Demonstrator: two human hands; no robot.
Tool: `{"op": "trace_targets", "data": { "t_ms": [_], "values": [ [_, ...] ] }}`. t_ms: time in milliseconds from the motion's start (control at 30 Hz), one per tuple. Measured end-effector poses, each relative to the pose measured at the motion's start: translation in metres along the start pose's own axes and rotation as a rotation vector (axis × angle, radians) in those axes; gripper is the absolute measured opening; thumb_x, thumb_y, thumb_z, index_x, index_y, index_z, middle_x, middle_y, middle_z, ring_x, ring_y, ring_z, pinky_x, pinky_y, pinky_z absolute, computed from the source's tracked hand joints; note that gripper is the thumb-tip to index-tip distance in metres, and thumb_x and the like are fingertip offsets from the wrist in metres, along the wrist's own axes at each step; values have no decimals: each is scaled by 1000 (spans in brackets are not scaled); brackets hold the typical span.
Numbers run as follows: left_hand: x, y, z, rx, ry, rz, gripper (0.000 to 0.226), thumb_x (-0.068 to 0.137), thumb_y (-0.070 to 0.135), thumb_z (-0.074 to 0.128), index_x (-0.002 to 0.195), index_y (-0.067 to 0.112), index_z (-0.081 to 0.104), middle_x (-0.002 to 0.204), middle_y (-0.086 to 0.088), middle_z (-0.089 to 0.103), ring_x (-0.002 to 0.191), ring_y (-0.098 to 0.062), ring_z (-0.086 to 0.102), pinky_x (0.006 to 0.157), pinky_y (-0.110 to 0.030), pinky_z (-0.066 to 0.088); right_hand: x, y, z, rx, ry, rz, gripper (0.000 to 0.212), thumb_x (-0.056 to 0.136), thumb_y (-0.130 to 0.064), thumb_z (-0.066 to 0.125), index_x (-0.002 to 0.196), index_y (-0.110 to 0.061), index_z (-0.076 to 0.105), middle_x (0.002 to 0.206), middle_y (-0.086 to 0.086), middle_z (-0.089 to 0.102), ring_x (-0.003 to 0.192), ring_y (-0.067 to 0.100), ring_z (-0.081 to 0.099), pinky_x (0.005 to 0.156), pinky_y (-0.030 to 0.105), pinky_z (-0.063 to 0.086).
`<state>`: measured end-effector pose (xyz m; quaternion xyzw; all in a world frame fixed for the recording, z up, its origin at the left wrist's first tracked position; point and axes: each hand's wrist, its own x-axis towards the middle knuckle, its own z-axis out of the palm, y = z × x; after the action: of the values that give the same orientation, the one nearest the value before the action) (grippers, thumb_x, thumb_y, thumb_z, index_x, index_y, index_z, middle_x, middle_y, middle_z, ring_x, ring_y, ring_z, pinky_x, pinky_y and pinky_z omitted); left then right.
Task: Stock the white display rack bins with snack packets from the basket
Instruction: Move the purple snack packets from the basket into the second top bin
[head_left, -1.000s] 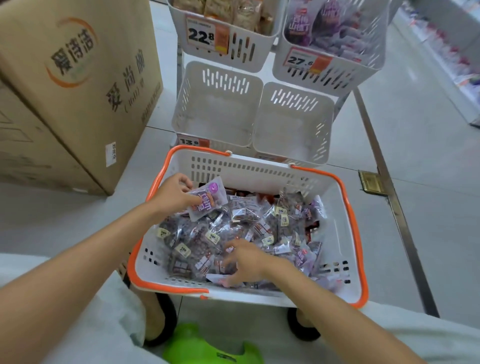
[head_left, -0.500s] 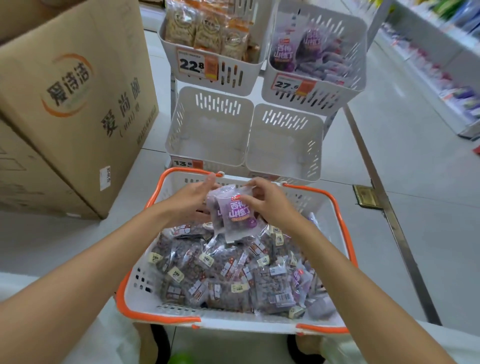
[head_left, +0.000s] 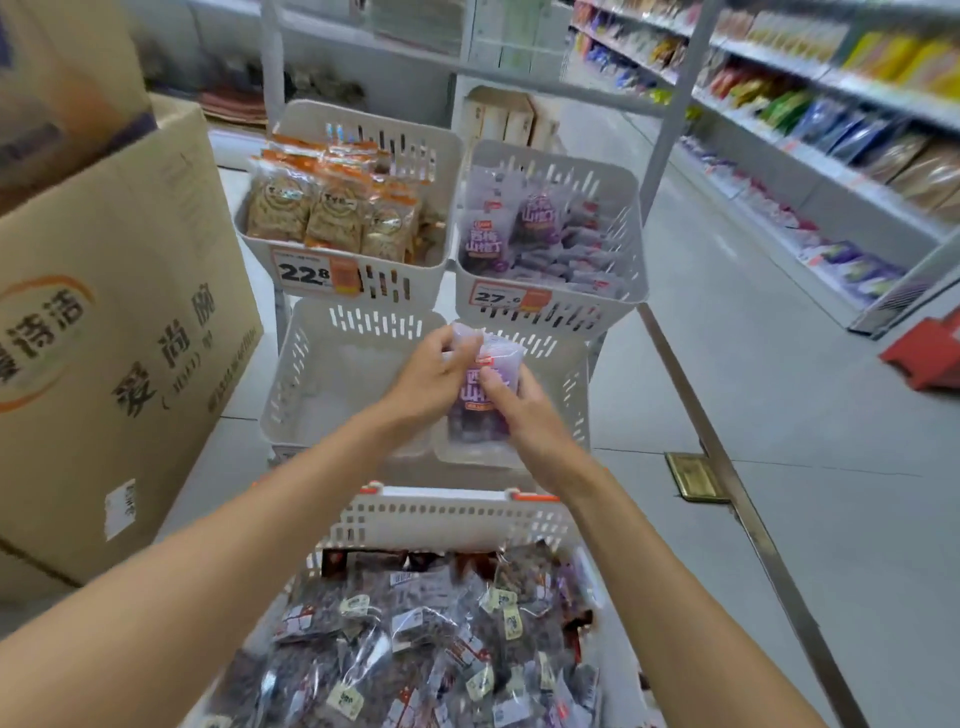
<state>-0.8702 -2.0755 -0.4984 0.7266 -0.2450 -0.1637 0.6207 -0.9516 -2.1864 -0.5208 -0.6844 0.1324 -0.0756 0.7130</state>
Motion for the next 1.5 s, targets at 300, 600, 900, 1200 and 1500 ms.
{"op": "trace_targets", "data": {
  "t_ms": [300,600,900,1200,1500],
  "values": [
    [128,37,-17,852,174,363,85,94,48,58,158,24,8,165,-7,9,150,-29,13,119,-44,18,120,-103,-94,-173,341,-215,46,98,-42,55,138,-21,45,127,3,64,110,16,65,95,39,55],
    [188,1,-8,858,128,307,81,97,38,54,158,20,3,166,-8,-10,153,-27,-4,122,-43,11,204,-84,-93,-312,215,6,87,79,-41,63,151,-27,18,147,3,45,129,27,48,106,48,42],
    [190,0,-11,845,106,318,82,96,42,57,158,24,6,166,-2,-13,153,-24,-6,122,-44,9,198,-70,-118,-66,280,-78,29,99,-15,56,128,-12,55,115,7,69,109,26,65,99,46,51],
    [193,-3,-10,889,95,286,78,100,44,45,158,27,-6,164,-1,-21,152,-21,-14,122,-43,3,206,-66,-99,-363,247,-37,91,84,-23,62,153,-34,4,146,7,44,125,22,52,100,44,50],
    [148,24,-4,965,186,364,73,98,38,54,158,21,16,166,-7,4,153,-24,0,121,-43,6,144,-66,-89,-556,452,-193,105,74,-44,72,156,-29,8,162,-3,17,149,23,21,117,55,29]
  ]
}}
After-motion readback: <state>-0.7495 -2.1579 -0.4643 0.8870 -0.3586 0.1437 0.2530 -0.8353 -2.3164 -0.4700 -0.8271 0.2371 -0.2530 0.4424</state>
